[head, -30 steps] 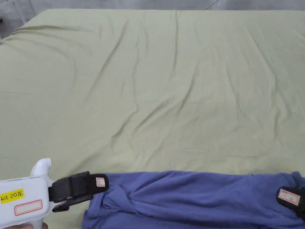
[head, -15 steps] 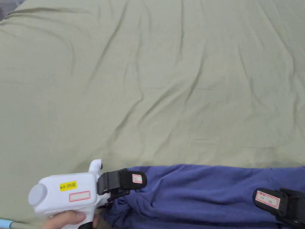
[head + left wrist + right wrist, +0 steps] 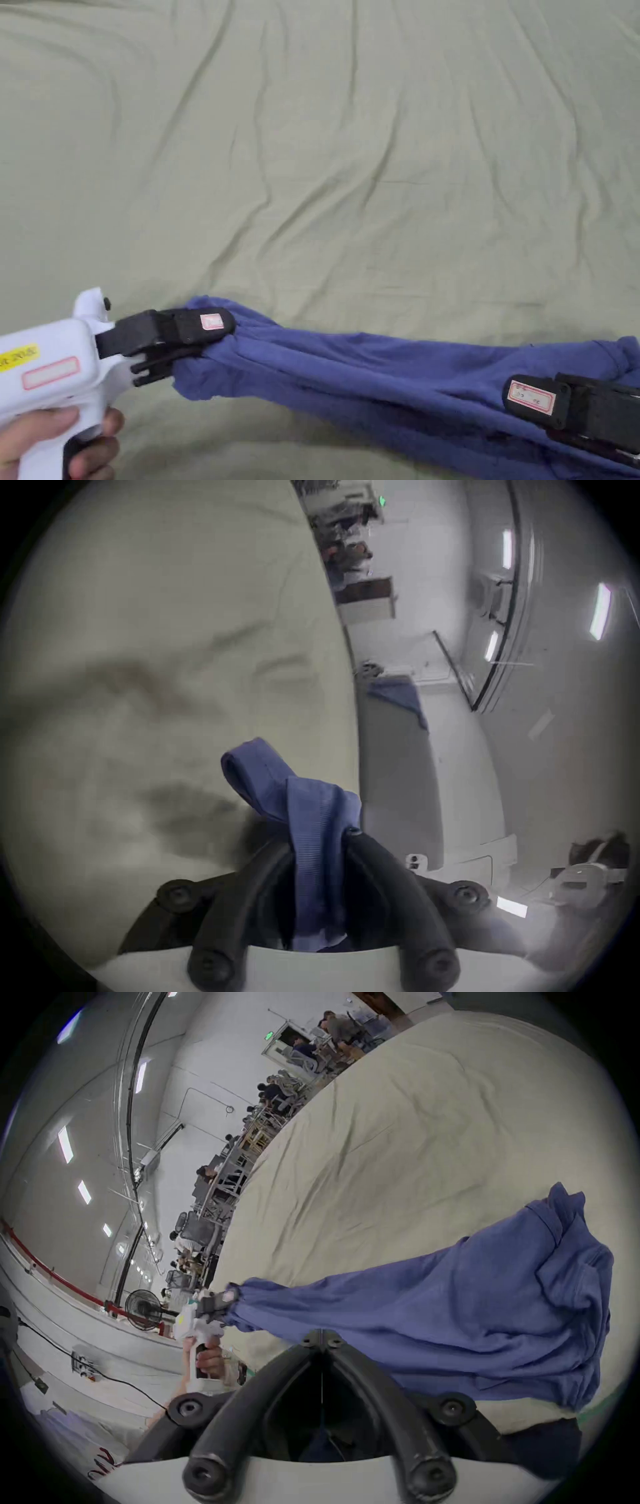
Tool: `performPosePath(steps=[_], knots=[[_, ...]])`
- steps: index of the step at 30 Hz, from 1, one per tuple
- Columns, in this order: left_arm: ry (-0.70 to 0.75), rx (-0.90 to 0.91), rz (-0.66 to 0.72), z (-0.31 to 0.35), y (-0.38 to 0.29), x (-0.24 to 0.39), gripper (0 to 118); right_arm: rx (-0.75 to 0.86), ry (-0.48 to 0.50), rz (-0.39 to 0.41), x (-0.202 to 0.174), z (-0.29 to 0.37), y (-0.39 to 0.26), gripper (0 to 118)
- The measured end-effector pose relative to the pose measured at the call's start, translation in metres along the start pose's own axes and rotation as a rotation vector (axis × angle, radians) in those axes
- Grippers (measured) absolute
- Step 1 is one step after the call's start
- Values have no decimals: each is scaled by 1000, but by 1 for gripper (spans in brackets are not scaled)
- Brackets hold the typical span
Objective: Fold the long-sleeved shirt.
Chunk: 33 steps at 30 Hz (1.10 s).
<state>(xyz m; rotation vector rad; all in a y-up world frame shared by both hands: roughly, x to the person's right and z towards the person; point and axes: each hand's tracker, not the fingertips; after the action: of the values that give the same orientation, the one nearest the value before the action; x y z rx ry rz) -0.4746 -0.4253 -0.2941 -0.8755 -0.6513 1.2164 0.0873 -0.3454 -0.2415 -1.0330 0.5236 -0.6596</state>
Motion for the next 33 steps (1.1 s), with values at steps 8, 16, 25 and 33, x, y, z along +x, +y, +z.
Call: performPosePath(steps=[8, 16, 25, 33], knots=[[79, 49, -149, 66, 21, 48, 8, 72, -27, -9, -27, -1, 17, 0], [364, 174, -72, 148, 27, 32, 8, 79, -105, 39, -41, 3, 15, 0], [454, 69, -415, 0, -37, 173, 8, 88, -238, 26, -44, 37, 1, 0], [707, -423, -661, -270, -139, 146, 8, 167, -284, 36, -48, 88, -10, 0]])
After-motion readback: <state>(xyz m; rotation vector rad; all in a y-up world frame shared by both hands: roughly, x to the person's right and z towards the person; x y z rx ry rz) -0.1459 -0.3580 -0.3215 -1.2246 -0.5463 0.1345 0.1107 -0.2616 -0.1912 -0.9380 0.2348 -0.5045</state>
